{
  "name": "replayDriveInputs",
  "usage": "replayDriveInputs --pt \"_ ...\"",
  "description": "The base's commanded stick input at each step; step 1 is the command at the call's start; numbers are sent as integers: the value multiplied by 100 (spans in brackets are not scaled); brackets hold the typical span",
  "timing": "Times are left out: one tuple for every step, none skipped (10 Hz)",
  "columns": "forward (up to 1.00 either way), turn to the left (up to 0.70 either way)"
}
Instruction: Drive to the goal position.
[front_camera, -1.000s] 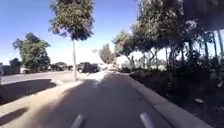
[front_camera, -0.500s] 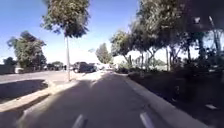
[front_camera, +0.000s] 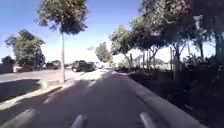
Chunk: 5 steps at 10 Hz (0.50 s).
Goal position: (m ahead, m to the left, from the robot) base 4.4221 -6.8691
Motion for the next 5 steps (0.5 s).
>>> replayDriveInputs --pt "98 0" --pt "98 0" --pt "98 0" --pt "98 0" --pt "98 0"
